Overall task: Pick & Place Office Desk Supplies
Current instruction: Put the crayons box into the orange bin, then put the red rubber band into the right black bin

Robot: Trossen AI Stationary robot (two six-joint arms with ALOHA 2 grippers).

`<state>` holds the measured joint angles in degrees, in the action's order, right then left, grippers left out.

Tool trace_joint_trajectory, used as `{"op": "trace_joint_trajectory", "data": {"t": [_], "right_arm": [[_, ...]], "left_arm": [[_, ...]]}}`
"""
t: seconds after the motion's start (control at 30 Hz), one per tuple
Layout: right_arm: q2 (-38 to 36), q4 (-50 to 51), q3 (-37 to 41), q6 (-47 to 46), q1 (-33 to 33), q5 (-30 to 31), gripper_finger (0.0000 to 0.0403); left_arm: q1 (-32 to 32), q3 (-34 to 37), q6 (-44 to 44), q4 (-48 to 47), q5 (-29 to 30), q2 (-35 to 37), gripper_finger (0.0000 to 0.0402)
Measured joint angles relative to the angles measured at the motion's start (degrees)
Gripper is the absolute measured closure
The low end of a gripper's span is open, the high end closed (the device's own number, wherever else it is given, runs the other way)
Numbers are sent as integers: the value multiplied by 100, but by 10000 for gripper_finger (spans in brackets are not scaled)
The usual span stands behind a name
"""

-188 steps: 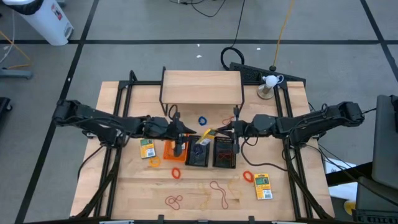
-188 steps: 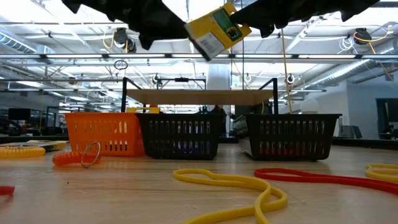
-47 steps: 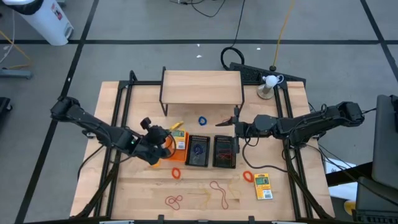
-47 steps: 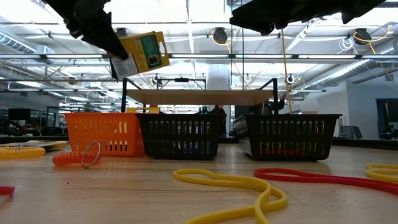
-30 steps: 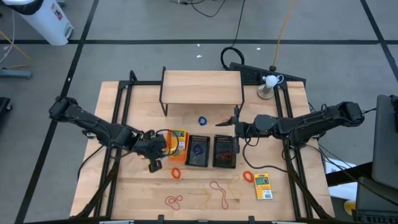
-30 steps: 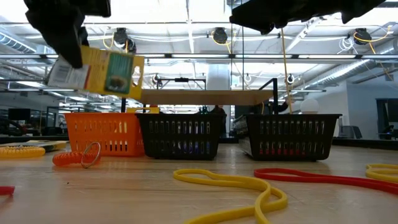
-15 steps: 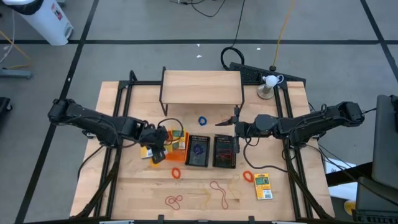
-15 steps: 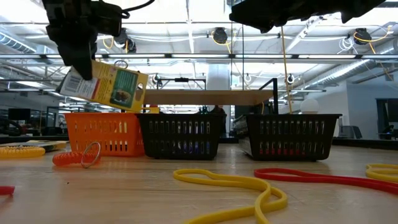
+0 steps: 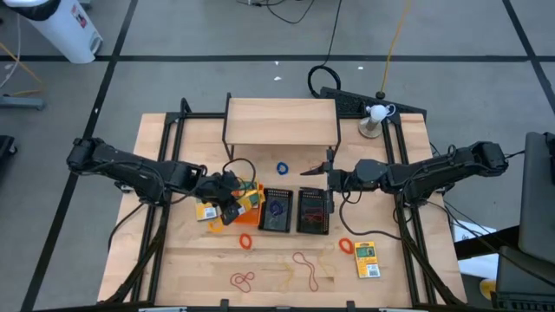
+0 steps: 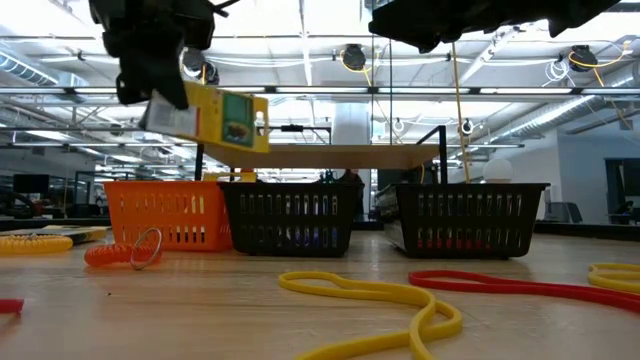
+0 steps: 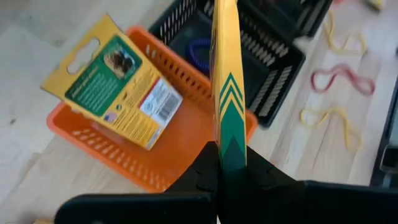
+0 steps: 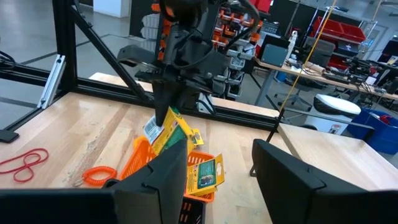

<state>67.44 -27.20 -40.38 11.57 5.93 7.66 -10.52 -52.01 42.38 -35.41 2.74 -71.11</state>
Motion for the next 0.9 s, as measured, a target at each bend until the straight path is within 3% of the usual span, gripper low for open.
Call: {"op": "trace_joint_trajectory", "data": {"t": [0.2, 0.9], "right_arm": [[0, 7, 0, -29, 0, -2, 232], [0, 46, 0, -24, 0, -7, 232]], "left_arm": [[0, 0, 96, 181, 199, 0, 395], [-15, 0, 23, 99, 306, 0, 274]]}}
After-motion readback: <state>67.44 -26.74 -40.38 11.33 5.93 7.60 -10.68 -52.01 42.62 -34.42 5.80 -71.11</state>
